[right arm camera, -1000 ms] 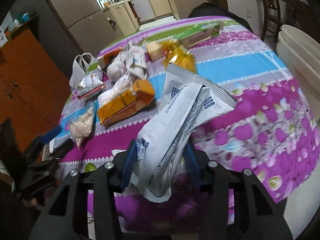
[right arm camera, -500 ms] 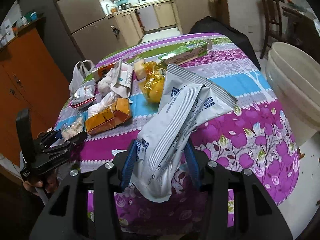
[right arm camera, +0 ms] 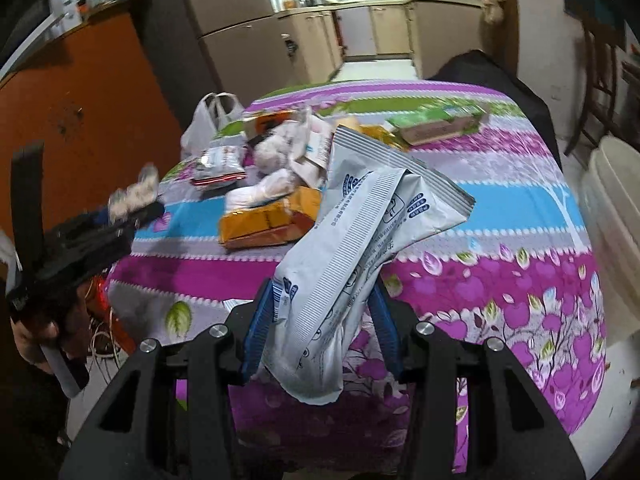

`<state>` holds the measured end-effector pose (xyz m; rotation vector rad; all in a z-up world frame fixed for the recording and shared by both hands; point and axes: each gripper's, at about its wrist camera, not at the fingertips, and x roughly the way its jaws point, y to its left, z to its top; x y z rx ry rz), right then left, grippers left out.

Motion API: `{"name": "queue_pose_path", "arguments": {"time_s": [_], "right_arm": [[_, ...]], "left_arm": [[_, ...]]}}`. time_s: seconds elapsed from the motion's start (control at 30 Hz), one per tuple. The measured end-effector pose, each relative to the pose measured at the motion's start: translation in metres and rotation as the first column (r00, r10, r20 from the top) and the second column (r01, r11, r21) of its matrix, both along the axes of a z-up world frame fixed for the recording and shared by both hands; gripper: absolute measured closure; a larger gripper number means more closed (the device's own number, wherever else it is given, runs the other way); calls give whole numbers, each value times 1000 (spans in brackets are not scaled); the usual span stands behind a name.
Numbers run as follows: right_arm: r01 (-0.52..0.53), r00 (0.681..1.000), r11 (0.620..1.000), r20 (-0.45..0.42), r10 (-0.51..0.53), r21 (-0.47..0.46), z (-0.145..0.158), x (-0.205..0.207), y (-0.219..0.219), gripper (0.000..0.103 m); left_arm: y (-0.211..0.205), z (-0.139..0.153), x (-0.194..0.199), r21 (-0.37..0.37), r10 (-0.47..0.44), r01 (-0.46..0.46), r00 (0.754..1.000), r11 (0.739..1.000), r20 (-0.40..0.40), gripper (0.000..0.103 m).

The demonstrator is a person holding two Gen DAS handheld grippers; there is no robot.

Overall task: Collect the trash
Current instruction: 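Carry both held bags over the white bucket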

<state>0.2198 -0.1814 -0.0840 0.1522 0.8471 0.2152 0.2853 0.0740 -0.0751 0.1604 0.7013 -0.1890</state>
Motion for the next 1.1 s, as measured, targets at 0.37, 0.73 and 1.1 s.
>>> {"name": "queue_pose_path", "arguments": {"time_s": [0.37, 0.73, 1.1], "right_arm": [[-6, 996, 999, 88, 9, -34, 58, 1, -39, 57], [302, 943, 947, 178, -280, -113, 127, -22, -199, 57], [518, 855, 837, 142, -499, -176, 134, -32, -329, 57]], "left_arm": [[-98, 55, 11, 23, -133, 132, 989, 991, 63, 54], [-268, 94, 31, 56, -418, 415, 906, 908, 64, 54], [-463, 100, 65, -2, -685, 685, 728, 729, -31, 54]]}}
